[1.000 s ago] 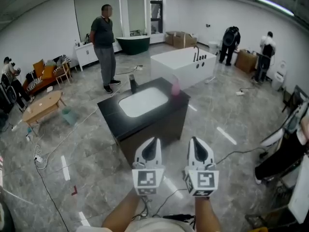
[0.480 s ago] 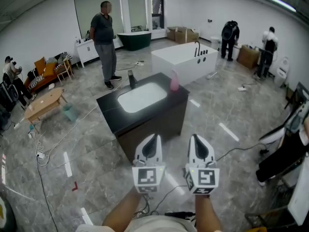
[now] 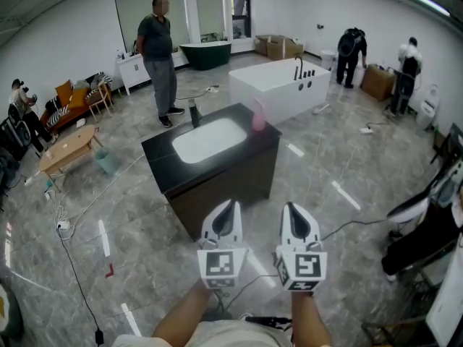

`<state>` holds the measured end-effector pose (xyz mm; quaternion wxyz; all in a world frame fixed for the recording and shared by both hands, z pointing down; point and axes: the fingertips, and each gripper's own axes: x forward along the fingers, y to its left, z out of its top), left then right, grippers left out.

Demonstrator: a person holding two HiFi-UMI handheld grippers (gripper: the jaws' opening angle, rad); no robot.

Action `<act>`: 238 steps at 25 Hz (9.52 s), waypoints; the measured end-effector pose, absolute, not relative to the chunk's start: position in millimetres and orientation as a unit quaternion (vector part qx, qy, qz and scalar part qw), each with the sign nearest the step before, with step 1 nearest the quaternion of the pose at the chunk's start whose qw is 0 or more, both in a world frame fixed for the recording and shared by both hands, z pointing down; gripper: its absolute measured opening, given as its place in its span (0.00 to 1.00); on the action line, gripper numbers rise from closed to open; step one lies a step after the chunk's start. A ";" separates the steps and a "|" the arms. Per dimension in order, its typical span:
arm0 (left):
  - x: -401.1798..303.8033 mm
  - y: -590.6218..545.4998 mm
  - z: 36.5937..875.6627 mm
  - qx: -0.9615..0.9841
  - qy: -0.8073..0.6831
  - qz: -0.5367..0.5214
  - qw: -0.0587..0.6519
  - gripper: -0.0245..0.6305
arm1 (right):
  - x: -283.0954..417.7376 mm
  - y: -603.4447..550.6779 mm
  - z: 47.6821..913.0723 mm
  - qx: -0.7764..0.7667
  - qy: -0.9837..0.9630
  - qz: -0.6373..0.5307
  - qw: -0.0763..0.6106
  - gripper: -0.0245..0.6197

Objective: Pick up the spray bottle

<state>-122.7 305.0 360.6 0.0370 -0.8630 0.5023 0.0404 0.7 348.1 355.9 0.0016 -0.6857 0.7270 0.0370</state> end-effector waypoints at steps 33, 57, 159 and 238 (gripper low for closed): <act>-119.6 49.2 370.4 -0.879 0.473 0.057 0.027 0.04 | -15.0 92.7 361.7 -0.700 0.711 0.057 -0.032 0.05; -85.9 -107.7 385.7 -0.888 0.457 0.048 0.018 0.04 | 17.2 -64.8 371.6 -0.709 0.702 0.057 -0.034 0.05; 92.2 -488.5 417.2 -0.835 0.550 0.008 0.009 0.04 | 155.5 -450.0 574.3 -0.485 0.847 -0.077 -0.205 0.38; 107.2 -473.9 396.2 -0.848 0.528 0.040 0.013 0.04 | 214.7 -441.2 364.7 -0.604 0.796 0.029 -0.020 0.26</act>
